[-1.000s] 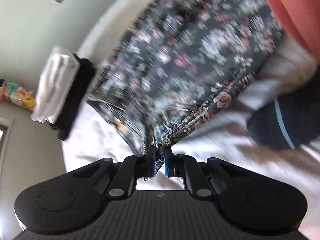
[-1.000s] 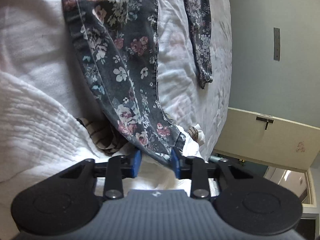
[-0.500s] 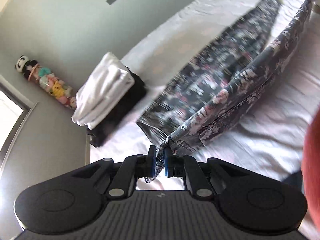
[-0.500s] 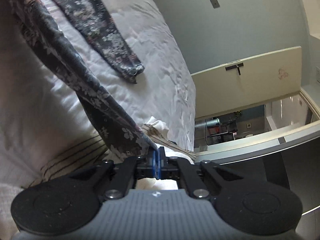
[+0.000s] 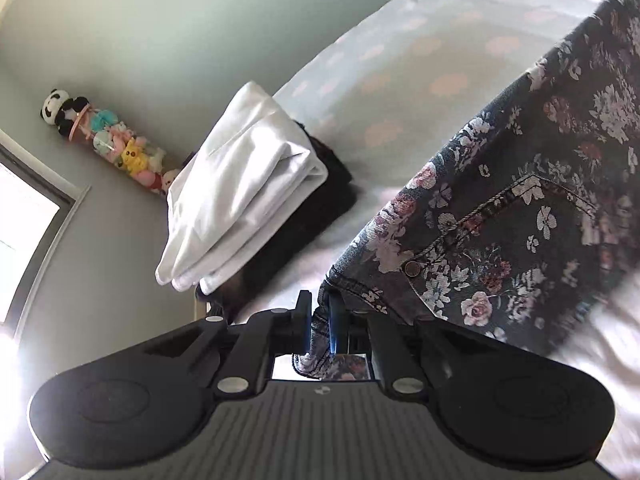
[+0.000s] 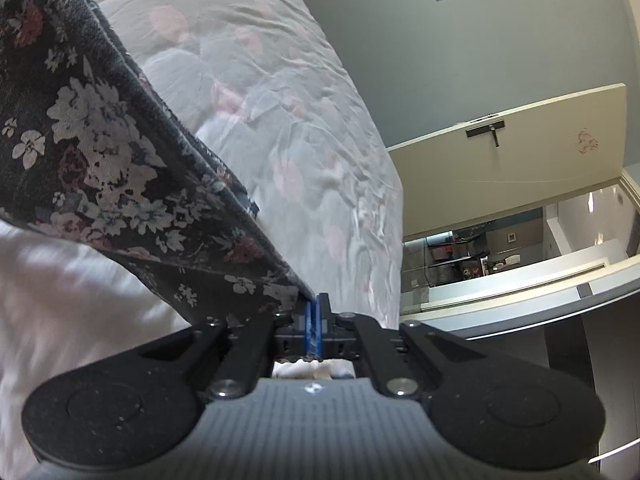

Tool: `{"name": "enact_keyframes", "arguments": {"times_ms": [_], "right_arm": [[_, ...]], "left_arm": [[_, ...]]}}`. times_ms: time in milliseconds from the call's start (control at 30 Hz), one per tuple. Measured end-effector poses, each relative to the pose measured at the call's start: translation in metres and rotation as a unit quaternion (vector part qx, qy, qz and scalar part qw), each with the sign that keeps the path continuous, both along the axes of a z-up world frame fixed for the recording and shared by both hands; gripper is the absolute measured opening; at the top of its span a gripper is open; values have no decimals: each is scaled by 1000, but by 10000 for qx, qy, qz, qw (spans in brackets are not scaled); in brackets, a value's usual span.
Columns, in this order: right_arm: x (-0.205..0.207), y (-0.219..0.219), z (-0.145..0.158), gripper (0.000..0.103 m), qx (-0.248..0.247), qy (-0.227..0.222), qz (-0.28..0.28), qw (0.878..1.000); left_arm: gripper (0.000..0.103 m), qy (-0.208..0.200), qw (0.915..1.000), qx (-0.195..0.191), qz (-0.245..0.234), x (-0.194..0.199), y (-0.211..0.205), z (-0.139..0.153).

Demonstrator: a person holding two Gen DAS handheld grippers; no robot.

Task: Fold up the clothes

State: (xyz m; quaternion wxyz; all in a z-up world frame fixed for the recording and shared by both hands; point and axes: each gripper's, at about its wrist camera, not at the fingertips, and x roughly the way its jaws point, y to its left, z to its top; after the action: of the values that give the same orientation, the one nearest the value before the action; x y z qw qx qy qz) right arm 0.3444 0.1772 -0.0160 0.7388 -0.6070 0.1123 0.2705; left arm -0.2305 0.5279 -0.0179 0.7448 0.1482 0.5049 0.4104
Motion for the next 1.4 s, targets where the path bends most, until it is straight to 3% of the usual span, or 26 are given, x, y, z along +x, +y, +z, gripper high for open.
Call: {"name": "enact_keyframes", "arguments": {"times_ms": [300,467,567,700,767,800,833,900,1000,1133,1267,1400], "right_arm": [[52,96,-51,2,-424,123,65,9990],[65,125,-84,2,-695,275,81,9972],[67,128,-93,3,-620,344,12,9975],[70,125,-87,13,-145,509,-296,9982],[74,120,-73,25,259,656,-482,9963],[76,116,-65,39,504,733,-579,9943],[77,113,-56,43,749,809,-675,9916],[86,100,-35,43,1282,1076,-934,9815],[100,71,-7,43,2143,1591,-1481,9523],[115,16,1,40,3178,2581,-2301,8828],[122,-27,-23,38,3825,3292,-2802,8166],[130,-54,-57,38,4234,3751,-3201,7599]], "left_arm": [[11,403,9984,-241,318,50,90,-63],[12,371,9980,-303,418,52,99,-86],[13,351,9977,-340,478,54,105,-101],[17,158,9970,-240,725,52,107,-103],[17,-82,9951,-209,962,46,105,-91],[17,-210,9944,-250,1010,42,102,-84],[17,-284,9939,-281,1032,40,98,-77],[19,-401,9941,-329,951,38,86,-64],[22,-537,9947,-512,717,43,64,-50],[23,-559,9940,-866,376,62,38,-46],[23,-325,9932,-1114,78,87,12,-57],[24,-111,9919,-1262,-41,109,0,-72]]}}
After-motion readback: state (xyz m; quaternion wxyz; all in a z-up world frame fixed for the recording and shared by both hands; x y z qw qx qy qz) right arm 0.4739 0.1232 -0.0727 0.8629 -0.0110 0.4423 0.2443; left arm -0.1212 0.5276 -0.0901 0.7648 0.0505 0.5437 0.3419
